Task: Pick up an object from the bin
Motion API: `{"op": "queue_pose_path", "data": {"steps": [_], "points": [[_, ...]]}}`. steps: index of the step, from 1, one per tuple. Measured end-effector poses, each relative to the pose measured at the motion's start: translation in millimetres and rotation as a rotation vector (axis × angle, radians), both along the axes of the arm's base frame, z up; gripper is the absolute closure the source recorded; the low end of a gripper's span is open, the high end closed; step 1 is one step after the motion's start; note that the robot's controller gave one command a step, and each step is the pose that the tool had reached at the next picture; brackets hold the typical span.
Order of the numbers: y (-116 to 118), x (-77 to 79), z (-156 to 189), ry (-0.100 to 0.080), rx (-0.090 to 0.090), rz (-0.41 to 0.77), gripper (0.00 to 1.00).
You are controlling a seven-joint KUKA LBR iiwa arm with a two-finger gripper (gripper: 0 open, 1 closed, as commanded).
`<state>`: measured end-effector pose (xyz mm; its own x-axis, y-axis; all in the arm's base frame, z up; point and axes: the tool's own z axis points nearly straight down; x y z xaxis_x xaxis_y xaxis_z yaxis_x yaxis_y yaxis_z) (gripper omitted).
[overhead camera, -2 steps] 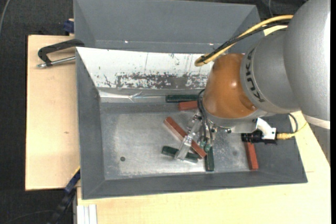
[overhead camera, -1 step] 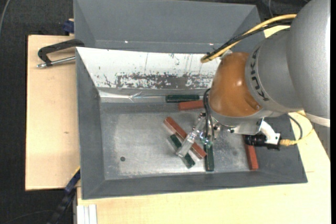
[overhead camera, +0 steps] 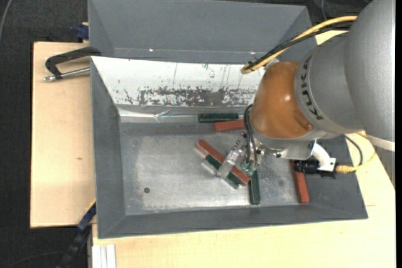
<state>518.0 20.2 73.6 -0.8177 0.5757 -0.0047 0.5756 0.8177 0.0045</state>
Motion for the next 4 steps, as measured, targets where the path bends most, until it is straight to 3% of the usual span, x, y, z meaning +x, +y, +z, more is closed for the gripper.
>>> {"op": "queue_pose_path", "data": {"steps": [1, 2, 3, 4], "points": [[2, 9.3, 161, 0.0, -0.001, 0.049, 1.0], [37, -17.7, 101, 0.012, 0.001, 0.069, 1.0], [36, -15.6, 104, 0.005, 0.0, 0.066, 0.0], [44, 57.0, -1, 0.0, -0.002, 0.278, 0.0]]}}
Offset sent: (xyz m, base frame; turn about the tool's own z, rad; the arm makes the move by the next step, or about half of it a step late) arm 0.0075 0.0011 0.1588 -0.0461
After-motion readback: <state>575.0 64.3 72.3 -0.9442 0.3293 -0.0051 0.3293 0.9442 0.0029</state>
